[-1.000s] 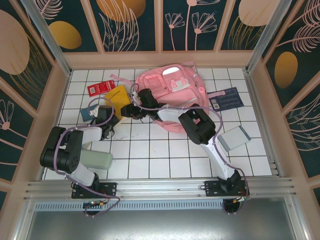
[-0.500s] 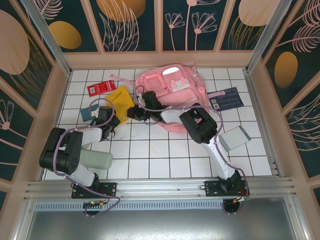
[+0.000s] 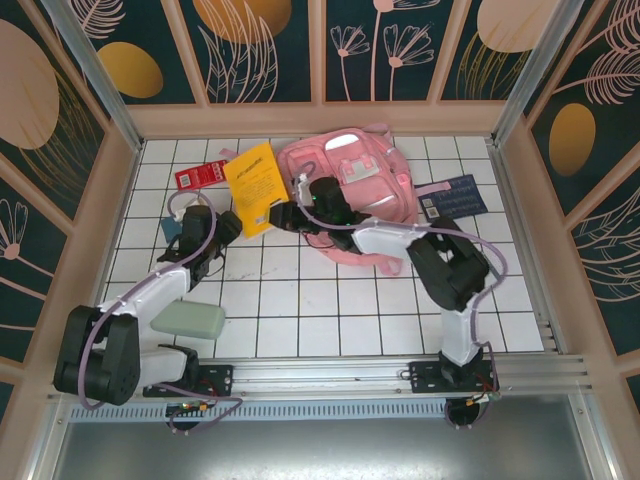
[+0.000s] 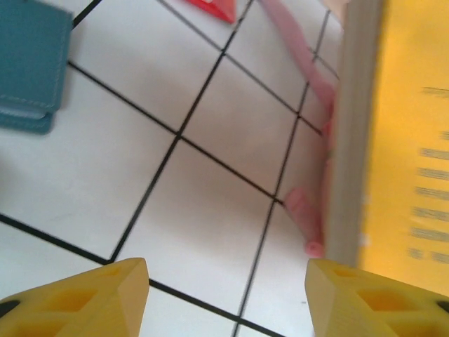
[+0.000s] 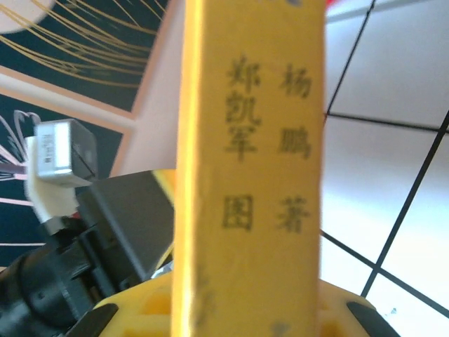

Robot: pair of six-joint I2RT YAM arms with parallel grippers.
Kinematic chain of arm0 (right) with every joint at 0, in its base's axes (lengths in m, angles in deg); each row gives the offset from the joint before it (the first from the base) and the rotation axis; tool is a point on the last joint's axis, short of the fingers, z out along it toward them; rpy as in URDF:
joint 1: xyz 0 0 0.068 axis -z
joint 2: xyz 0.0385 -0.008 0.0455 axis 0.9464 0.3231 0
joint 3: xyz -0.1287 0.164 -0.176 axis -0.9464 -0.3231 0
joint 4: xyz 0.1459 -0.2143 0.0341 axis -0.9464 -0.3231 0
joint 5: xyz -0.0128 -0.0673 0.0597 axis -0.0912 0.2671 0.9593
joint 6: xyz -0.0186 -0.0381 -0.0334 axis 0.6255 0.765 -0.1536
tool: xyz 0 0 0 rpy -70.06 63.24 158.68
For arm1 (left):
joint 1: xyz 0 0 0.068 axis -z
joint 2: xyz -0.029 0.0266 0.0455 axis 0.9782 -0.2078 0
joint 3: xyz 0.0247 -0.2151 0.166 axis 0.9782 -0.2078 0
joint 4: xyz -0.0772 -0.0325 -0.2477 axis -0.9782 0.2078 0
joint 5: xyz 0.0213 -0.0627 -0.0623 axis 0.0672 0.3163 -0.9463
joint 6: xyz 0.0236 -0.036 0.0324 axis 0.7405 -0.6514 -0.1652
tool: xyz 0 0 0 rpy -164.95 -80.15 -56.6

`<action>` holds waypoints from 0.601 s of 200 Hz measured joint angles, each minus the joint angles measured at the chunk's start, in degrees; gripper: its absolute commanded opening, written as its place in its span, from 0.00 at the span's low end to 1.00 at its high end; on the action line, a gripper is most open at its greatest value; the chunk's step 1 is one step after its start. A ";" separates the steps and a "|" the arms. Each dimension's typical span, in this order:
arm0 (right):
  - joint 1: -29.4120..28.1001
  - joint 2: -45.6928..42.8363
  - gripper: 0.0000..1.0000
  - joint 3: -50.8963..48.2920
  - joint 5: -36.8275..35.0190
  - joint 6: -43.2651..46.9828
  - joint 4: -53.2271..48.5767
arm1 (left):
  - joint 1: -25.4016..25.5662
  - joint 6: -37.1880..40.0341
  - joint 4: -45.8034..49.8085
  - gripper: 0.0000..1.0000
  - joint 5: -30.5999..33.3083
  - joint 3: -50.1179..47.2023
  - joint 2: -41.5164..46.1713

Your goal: Pack the student bag

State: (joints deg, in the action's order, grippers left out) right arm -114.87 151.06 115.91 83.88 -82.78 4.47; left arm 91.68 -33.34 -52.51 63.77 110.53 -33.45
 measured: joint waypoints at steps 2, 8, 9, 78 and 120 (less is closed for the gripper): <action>0.11 -0.79 0.00 -0.59 -0.31 0.11 0.17 | 0.22 0.15 0.11 0.62 0.00 0.24 0.15; 0.46 -2.95 0.00 -2.34 -1.27 0.22 0.70 | 0.85 0.66 0.42 0.63 0.02 0.98 0.35; 0.52 -3.21 0.00 -2.54 -1.40 0.24 0.70 | 0.96 0.74 0.42 0.63 0.02 1.07 0.37; 8.96 -29.57 0.00 -24.90 -14.67 1.90 -2.78 | 15.41 7.80 1.60 0.62 1.38 13.00 -6.36; 17.88 -49.42 0.00 -35.08 -21.38 3.17 -10.80 | 24.81 12.24 1.60 0.57 1.99 22.32 -17.59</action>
State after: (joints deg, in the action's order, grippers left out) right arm -96.99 101.64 80.83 62.50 -79.61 -6.33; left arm 116.49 -21.10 -50.91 65.76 132.85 -51.05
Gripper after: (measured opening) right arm 0.174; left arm 0.585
